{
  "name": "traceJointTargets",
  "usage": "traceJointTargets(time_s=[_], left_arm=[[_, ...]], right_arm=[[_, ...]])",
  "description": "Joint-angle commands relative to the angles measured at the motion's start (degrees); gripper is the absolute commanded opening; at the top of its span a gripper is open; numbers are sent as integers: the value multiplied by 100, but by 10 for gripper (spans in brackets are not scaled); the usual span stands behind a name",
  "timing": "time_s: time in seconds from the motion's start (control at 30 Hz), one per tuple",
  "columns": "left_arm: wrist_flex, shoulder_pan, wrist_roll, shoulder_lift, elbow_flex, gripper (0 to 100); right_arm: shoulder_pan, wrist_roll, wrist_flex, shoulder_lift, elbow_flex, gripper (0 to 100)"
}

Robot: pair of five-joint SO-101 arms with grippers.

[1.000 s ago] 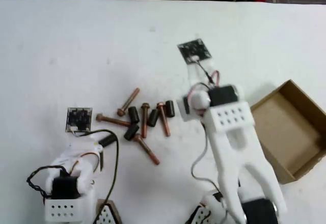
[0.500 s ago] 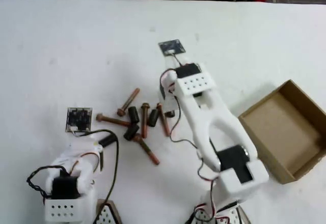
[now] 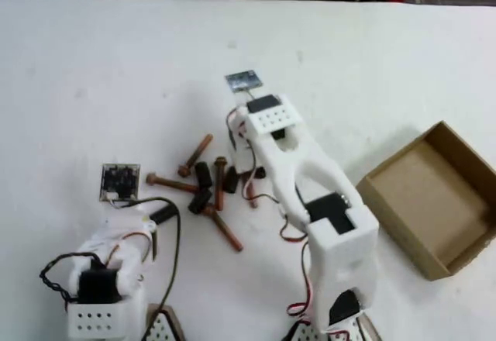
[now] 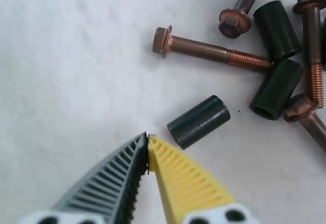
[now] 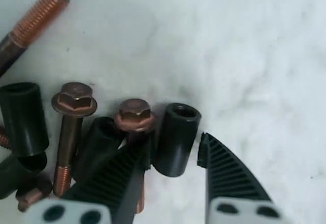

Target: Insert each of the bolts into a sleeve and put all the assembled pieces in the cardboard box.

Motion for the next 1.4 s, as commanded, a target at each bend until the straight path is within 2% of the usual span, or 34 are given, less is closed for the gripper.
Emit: traceJointTargets(time_s=[0.0, 0.3, 0.43, 0.53, 0.8, 1.37], left_arm=[[44, 48, 44, -40, -18, 23], [44, 48, 44, -40, -18, 23], [44, 48, 44, -40, -18, 23], [44, 48, 44, -40, -18, 23], [44, 48, 44, -40, -18, 23], [44, 48, 44, -40, -18, 23]], right_arm=[[-40, 0, -66, 136, -308, 138], [136, 35, -66, 321, -325, 122], [295, 835, -145, 347, -325, 22], [382, 1319, -136, 365, -325, 31], [418, 1477, -101, 242, -325, 18], [453, 1600, 1754, -3073, -299, 17]])
